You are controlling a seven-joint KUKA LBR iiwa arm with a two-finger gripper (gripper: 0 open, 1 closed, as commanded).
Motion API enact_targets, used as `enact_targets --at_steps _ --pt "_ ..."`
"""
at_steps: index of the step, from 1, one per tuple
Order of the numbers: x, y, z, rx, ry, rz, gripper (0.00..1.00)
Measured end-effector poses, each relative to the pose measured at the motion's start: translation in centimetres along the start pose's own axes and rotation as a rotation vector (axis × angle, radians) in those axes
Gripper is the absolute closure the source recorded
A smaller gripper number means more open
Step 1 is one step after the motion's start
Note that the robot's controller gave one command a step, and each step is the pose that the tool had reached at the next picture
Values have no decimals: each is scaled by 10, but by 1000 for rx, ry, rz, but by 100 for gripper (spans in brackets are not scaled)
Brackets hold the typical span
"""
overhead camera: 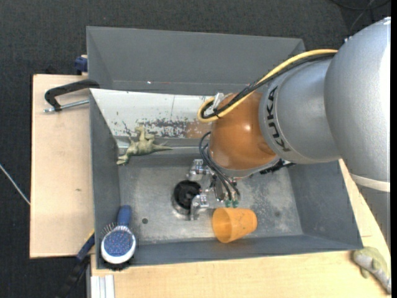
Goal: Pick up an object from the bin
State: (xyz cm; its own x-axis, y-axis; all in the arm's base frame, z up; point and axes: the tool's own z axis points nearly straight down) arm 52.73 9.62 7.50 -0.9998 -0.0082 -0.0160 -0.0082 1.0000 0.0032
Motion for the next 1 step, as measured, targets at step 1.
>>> enact_targets --at_steps 1 --pt "-5 9 -148 0 2 -64 100"
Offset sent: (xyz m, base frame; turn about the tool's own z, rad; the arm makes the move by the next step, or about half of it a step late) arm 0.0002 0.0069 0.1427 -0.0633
